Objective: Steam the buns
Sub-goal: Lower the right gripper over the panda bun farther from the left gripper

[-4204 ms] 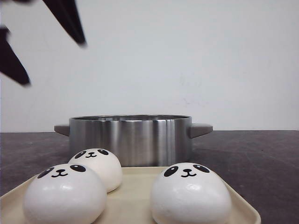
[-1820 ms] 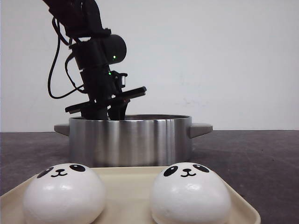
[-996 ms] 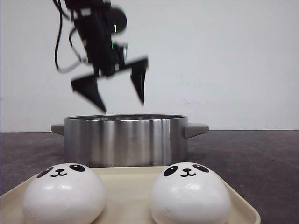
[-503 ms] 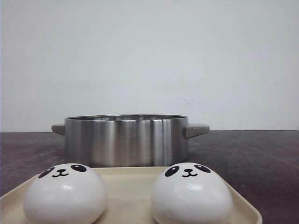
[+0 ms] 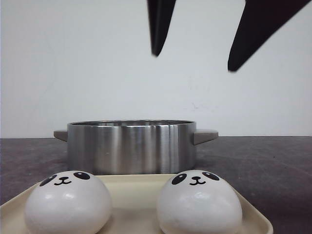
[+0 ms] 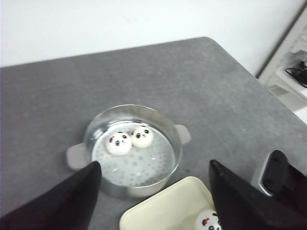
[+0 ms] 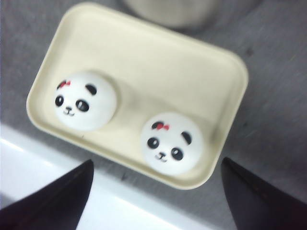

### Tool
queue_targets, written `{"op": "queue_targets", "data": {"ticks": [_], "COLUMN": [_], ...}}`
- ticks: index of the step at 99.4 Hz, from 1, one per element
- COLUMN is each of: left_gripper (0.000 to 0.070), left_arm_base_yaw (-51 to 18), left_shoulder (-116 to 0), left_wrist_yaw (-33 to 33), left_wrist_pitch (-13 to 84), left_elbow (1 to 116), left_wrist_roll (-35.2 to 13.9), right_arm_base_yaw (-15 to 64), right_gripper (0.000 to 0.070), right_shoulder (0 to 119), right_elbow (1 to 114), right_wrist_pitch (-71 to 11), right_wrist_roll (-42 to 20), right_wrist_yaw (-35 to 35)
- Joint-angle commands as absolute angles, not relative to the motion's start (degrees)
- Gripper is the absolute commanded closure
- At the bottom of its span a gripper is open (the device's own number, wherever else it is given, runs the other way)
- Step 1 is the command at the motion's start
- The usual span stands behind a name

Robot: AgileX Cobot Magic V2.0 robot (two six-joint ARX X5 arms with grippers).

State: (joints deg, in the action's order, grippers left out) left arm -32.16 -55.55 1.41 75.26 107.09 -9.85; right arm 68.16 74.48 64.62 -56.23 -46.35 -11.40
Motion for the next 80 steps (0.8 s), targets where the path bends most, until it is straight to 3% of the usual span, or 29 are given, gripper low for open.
{"op": "queue_targets", "data": {"ticks": [1, 9, 22, 80], "left_gripper": [0.0295, 0.0295, 0.0295, 0.0295], "left_arm_base_yaw": [-32.6, -32.6, -32.6, -32.6], "left_shoulder": [-54.1, -51.8, -49.5, -48.4], "left_wrist_yaw": [1.0, 1.0, 1.0, 1.0], "left_wrist_pitch": [75.4, 75.9, 75.9, 77.2], "left_elbow": [108.2, 108.2, 108.2, 108.0], "left_wrist_roll": [-8.9, -8.8, -8.8, -8.4], "right_arm_base_yaw": [68.2, 67.9, 66.8, 63.5], "right_gripper": [0.0166, 0.0174, 0.0250, 0.0255], "right_shoulder": [76.1, 77.6, 80.5, 94.1], "right_elbow": [64.9, 64.9, 64.9, 64.9], "right_wrist_pitch": [-55.7, -55.7, -55.6, -53.0], "right_wrist_roll": [-47.2, -47.2, -47.1, -43.7], "right_wrist_yaw": [-9.1, -7.3, -4.6, 2.9]}}
